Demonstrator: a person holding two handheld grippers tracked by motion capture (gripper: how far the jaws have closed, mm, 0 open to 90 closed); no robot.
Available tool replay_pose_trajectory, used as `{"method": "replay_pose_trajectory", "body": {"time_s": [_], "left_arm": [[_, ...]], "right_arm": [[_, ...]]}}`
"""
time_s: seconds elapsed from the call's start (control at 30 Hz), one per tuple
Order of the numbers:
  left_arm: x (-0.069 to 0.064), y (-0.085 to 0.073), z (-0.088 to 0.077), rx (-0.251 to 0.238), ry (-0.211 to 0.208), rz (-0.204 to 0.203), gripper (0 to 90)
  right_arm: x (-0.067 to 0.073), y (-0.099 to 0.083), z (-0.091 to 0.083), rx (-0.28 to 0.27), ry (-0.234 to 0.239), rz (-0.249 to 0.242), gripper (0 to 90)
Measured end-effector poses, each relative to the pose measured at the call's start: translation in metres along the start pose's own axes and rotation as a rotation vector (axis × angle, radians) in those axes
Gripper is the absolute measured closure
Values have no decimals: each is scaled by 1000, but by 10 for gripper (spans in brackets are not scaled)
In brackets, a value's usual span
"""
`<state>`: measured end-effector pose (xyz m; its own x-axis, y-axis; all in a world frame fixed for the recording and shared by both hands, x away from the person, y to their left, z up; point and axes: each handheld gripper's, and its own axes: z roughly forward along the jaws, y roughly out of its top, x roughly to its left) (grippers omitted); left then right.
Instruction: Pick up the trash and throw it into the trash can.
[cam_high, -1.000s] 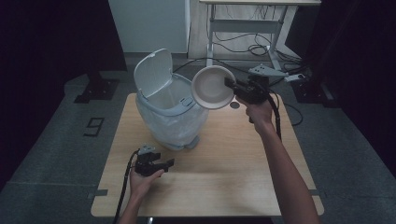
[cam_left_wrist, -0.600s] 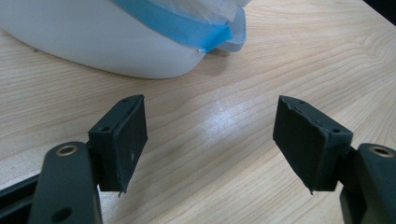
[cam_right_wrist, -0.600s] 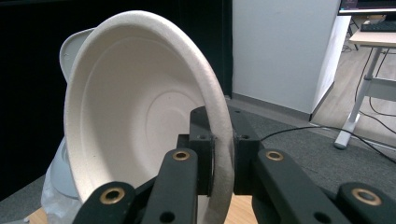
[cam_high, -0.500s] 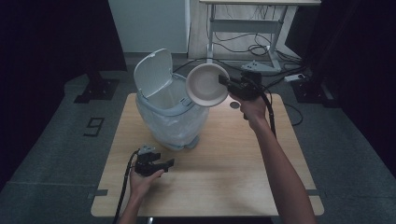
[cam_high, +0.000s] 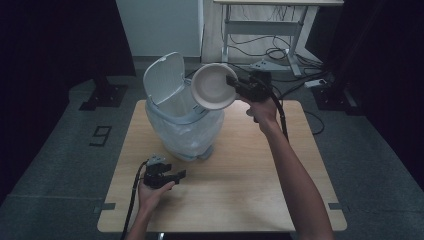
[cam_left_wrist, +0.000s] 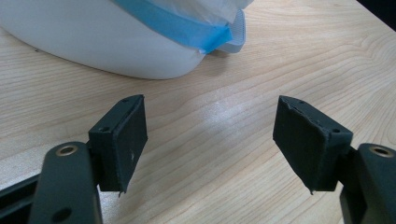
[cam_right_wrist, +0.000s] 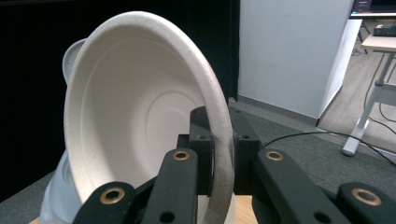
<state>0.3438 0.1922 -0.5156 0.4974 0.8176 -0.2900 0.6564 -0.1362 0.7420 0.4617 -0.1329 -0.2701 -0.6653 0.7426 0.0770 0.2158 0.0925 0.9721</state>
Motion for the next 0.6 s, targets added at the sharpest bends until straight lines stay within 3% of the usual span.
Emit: {"method": "replay_pose_trajectory", "body": {"time_s": [0.6], "left_arm": [[9,-1,-4,-7,-7,-16,260]], "right_arm": [[22,14,51,10,49,-26,825]]}}
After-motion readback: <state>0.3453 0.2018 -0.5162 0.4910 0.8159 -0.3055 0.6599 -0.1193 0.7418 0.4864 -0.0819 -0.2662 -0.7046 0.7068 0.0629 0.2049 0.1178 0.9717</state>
